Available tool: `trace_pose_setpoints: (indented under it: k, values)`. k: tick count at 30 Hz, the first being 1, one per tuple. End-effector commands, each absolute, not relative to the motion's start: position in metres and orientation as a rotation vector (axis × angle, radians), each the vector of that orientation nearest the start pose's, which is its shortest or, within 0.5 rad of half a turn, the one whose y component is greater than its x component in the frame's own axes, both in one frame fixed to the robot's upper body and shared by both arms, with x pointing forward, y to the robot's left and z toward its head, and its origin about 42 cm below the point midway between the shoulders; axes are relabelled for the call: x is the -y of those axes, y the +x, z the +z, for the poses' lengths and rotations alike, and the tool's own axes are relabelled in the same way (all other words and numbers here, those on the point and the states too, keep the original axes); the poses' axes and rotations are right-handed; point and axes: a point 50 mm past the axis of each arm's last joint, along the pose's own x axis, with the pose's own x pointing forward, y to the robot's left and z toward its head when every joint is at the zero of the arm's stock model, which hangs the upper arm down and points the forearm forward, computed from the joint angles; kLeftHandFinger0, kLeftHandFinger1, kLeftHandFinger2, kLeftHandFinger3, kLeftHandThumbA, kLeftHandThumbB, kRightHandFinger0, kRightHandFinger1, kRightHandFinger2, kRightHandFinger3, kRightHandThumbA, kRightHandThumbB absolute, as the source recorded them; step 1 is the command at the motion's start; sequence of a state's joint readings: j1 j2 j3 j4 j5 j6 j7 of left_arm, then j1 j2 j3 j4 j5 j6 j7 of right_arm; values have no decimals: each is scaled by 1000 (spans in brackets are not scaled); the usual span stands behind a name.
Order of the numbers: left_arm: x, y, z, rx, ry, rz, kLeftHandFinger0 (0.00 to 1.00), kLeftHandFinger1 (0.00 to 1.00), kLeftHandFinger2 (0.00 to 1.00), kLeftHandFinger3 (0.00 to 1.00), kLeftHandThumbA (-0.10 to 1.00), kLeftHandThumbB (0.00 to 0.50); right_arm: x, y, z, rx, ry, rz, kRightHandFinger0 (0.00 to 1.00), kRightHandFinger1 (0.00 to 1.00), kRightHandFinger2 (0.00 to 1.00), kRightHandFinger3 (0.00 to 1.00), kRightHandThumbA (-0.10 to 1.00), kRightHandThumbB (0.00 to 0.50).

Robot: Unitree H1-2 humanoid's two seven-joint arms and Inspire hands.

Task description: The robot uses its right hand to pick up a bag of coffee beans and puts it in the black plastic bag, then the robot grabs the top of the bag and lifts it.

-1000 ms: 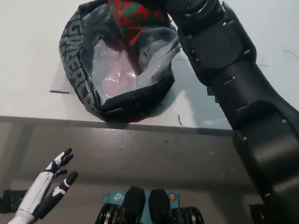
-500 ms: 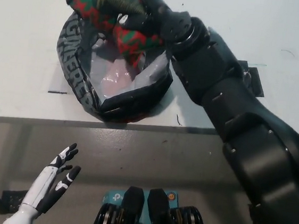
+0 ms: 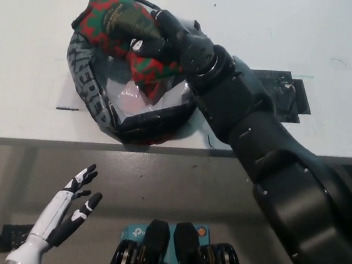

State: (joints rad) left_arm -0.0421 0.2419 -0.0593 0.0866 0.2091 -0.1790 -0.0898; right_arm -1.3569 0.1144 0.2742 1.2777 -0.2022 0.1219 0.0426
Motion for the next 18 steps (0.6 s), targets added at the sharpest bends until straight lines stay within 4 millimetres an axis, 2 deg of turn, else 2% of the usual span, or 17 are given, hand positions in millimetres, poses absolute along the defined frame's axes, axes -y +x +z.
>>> trace_pose_setpoints:
  k: [1,2,5,7,8,9,10,11,12,13,14,15,16,17,18]
  values:
    - [-272,302,110,140,471,-200,887,1000,1000,1000,934,172,-26,555,365,159,-651,430,0,346,711,764,-100,161]
    - [-272,302,110,139,470,-199,885,1000,1000,1000,932,172,-25,555,364,164,-654,428,0,345,688,715,-100,164]
    - [-272,305,112,138,471,-198,882,1000,1000,1000,932,180,-22,556,365,179,-671,414,0,331,660,661,-100,168]
    - [-272,306,112,137,477,-197,881,1000,1000,1000,938,182,-19,558,366,177,-690,400,11,361,695,720,-100,158]
    - [-272,306,112,137,476,-197,881,1000,1000,1000,939,183,-19,558,366,175,-695,397,7,355,679,732,-100,154]
    - [-272,306,111,137,474,-197,881,1000,1000,1000,942,184,-18,559,366,179,-706,384,96,445,764,819,-38,158]
    - [-272,307,111,137,472,-197,881,1000,1000,1000,942,185,-16,559,366,180,-710,375,255,629,950,982,41,153]
    - [-272,307,111,135,471,-197,882,1000,1000,1000,943,186,-15,560,367,180,-711,371,442,719,950,1000,161,169]
    - [-272,307,111,133,468,-196,884,1000,1000,1000,942,184,-14,560,368,182,-711,365,509,707,886,1000,264,182]
    - [-272,307,111,134,468,-195,884,1000,1000,1000,941,182,-14,560,368,184,-710,366,535,732,913,1000,313,206]
    - [-272,306,111,134,467,-196,885,1000,1000,1000,937,175,-13,560,368,185,-711,375,597,814,1000,1000,361,213]
    - [-272,306,111,136,465,-196,885,1000,1000,1000,935,173,-12,561,368,182,-717,380,726,975,1000,1000,415,236]
    - [-272,306,110,136,465,-196,884,1000,1000,1000,933,173,-12,561,368,184,-720,382,882,1000,1000,1000,466,239]
    - [-272,307,111,134,466,-195,882,1000,1000,1000,936,180,-10,561,368,187,-719,385,957,1000,1000,1000,516,251]
    - [-272,307,111,135,466,-195,882,1000,1000,1000,938,181,-10,562,368,185,-720,387,976,1000,1000,1000,540,260]
